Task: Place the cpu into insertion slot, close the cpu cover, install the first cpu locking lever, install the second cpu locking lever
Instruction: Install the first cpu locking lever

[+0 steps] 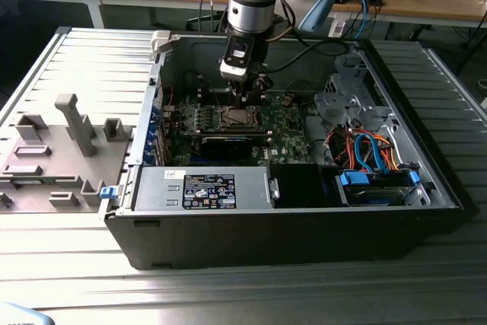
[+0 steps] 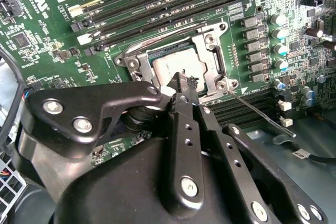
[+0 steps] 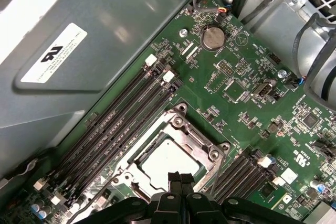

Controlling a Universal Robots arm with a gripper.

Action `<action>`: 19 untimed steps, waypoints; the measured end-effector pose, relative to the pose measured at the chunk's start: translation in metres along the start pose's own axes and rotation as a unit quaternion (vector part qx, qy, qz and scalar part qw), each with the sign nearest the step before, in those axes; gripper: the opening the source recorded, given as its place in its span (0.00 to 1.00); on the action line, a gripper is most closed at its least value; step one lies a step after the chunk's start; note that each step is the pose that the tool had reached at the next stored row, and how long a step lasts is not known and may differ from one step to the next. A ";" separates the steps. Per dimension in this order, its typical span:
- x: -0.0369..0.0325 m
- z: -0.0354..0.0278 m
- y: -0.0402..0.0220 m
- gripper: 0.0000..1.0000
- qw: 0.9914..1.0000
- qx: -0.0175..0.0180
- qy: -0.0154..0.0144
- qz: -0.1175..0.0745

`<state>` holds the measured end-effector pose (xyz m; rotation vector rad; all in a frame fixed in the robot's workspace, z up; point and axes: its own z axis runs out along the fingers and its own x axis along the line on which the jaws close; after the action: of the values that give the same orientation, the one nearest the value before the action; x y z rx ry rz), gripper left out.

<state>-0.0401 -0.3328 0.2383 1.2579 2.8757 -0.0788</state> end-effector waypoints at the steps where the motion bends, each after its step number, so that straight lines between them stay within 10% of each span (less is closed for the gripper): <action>1: 0.0000 0.0000 0.0000 0.11 1.000 0.000 0.000 -0.001; 19: 0.0000 0.0000 0.0000 0.11 1.000 0.000 -0.001 -0.016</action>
<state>-0.0401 -0.3328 0.2383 1.2109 2.8949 -0.0786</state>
